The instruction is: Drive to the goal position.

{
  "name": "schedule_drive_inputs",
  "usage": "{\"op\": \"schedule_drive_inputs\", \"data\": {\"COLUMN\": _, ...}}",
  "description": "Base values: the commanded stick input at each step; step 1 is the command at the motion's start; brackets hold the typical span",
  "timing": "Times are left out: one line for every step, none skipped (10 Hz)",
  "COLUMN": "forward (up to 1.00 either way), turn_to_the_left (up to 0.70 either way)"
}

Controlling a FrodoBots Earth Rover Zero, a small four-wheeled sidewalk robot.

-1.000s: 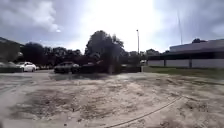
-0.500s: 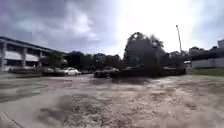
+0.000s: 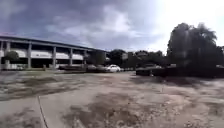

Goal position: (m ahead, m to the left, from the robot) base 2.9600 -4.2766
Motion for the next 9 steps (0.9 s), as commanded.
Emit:
{"op": "schedule_drive_inputs", "data": {"forward": 0.7, "turn_to_the_left": 0.0}}
{"op": "schedule_drive_inputs", "data": {"forward": 0.7, "turn_to_the_left": 0.0}}
{"op": "schedule_drive_inputs", "data": {"forward": 0.7, "turn_to_the_left": 0.0}}
{"op": "schedule_drive_inputs", "data": {"forward": 0.7, "turn_to_the_left": 0.0}}
{"op": "schedule_drive_inputs", "data": {"forward": 0.7, "turn_to_the_left": 0.0}}
{"op": "schedule_drive_inputs", "data": {"forward": 0.7, "turn_to_the_left": 0.0}}
{"op": "schedule_drive_inputs", "data": {"forward": 0.7, "turn_to_the_left": 0.0}}
{"op": "schedule_drive_inputs", "data": {"forward": 0.7, "turn_to_the_left": 0.0}}
{"op": "schedule_drive_inputs", "data": {"forward": 0.7, "turn_to_the_left": 0.0}}
